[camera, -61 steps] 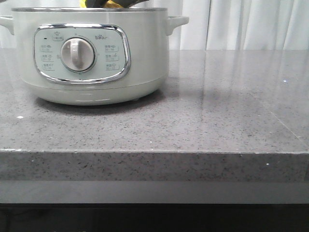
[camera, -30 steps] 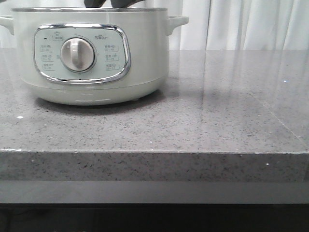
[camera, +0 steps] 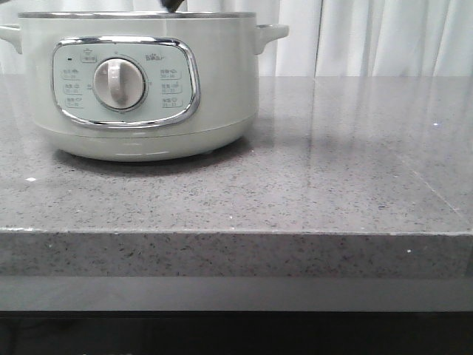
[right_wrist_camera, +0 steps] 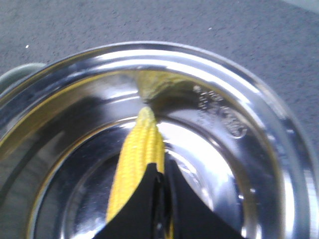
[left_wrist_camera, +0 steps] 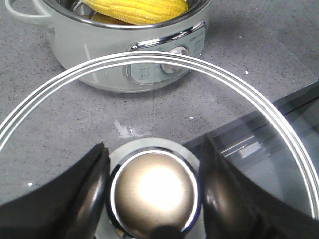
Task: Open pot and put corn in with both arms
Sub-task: 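Release the corn into the pot and withdraw the right gripper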
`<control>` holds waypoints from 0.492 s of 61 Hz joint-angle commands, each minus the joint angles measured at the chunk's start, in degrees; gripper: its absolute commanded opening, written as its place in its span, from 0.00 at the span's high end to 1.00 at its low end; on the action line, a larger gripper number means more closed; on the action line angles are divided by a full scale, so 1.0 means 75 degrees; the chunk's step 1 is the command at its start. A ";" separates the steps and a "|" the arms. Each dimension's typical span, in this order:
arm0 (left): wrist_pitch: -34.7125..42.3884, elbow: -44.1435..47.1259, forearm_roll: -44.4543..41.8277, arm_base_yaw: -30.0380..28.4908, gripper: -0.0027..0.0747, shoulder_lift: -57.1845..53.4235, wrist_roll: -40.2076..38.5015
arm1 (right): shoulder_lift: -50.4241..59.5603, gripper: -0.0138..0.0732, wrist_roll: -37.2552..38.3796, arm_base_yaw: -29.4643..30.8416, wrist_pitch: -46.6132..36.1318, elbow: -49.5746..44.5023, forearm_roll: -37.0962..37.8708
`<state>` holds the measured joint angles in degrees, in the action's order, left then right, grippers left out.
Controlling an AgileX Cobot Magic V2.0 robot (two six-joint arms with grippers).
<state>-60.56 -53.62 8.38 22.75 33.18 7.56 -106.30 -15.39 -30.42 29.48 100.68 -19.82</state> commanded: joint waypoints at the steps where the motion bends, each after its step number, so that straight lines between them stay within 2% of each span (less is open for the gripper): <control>1: 0.1032 -0.0256 0.0204 0.0038 0.63 -0.0009 -0.0064 | 0.0814 0.92 0.0013 0.0413 -0.0454 0.0150 -0.0043; 9: 0.1032 -0.0256 0.0297 0.0038 0.63 -0.0009 -0.0064 | 0.1411 0.92 0.0013 0.1002 -0.0740 -0.0563 -0.0043; 30: 0.1032 -0.0256 0.0314 0.0038 0.63 -0.0009 -0.0064 | 0.3881 0.92 0.0006 0.2769 -0.2003 -0.4207 0.0011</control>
<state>-60.56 -53.62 9.02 22.75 33.18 7.56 -83.70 -15.26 -12.17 20.48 72.68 -19.82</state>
